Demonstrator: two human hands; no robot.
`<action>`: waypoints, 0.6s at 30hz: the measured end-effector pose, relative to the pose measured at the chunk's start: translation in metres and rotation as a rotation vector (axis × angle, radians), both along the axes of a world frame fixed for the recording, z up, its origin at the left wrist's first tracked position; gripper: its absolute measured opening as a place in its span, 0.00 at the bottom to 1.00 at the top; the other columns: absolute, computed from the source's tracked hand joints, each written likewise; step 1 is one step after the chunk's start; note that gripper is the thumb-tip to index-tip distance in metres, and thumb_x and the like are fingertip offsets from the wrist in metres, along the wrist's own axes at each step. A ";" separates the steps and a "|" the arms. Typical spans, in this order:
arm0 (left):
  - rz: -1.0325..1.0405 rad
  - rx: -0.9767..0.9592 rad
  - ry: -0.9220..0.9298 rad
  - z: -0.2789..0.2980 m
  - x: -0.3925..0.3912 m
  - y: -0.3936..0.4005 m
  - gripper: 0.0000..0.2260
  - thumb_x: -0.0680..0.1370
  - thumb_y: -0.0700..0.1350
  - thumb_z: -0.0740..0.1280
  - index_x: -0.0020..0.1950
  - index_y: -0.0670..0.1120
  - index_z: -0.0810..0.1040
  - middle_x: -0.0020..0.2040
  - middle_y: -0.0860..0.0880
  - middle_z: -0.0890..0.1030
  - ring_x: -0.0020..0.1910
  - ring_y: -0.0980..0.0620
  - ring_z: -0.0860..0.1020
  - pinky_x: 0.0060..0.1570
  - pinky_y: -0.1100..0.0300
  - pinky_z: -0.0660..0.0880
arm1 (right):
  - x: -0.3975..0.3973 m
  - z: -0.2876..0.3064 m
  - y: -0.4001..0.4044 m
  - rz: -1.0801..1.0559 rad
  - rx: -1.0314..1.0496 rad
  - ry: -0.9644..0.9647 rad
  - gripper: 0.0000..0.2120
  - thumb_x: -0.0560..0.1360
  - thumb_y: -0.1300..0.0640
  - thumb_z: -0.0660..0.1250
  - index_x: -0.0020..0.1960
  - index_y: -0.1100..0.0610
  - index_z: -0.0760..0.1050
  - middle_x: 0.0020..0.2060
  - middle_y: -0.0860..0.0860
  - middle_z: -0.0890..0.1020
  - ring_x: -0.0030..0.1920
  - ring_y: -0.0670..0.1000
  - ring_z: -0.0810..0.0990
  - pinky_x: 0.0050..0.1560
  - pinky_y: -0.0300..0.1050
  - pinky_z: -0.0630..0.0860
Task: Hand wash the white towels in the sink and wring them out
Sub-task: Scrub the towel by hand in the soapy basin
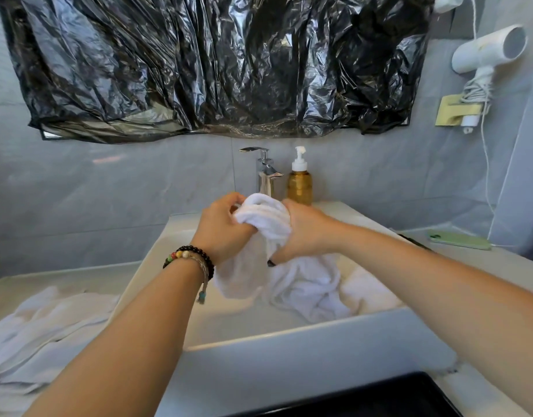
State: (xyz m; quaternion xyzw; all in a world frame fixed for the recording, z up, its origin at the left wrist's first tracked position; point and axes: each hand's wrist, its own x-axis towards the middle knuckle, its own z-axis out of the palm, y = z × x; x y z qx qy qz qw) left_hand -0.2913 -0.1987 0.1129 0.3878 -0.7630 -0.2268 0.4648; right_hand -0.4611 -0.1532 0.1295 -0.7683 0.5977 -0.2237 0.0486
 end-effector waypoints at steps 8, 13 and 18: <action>0.239 0.086 -0.055 0.007 0.023 -0.007 0.10 0.65 0.49 0.71 0.36 0.44 0.74 0.30 0.50 0.72 0.32 0.49 0.70 0.32 0.59 0.66 | -0.007 -0.001 -0.026 -0.093 0.058 -0.523 0.09 0.68 0.68 0.65 0.34 0.57 0.71 0.32 0.52 0.72 0.37 0.51 0.68 0.37 0.42 0.63; 0.290 -0.007 -0.179 0.000 0.018 -0.014 0.11 0.68 0.45 0.74 0.43 0.48 0.72 0.43 0.50 0.73 0.42 0.48 0.72 0.36 0.59 0.67 | -0.001 0.044 -0.029 0.005 0.104 -0.287 0.07 0.62 0.60 0.64 0.32 0.55 0.66 0.28 0.51 0.67 0.36 0.51 0.63 0.37 0.49 0.60; -0.041 -0.188 0.010 -0.001 -0.004 0.005 0.38 0.69 0.33 0.75 0.74 0.52 0.64 0.57 0.64 0.70 0.53 0.75 0.70 0.52 0.78 0.67 | 0.031 0.084 -0.025 0.068 -0.180 0.474 0.09 0.71 0.55 0.63 0.33 0.56 0.70 0.30 0.52 0.74 0.32 0.54 0.70 0.31 0.44 0.67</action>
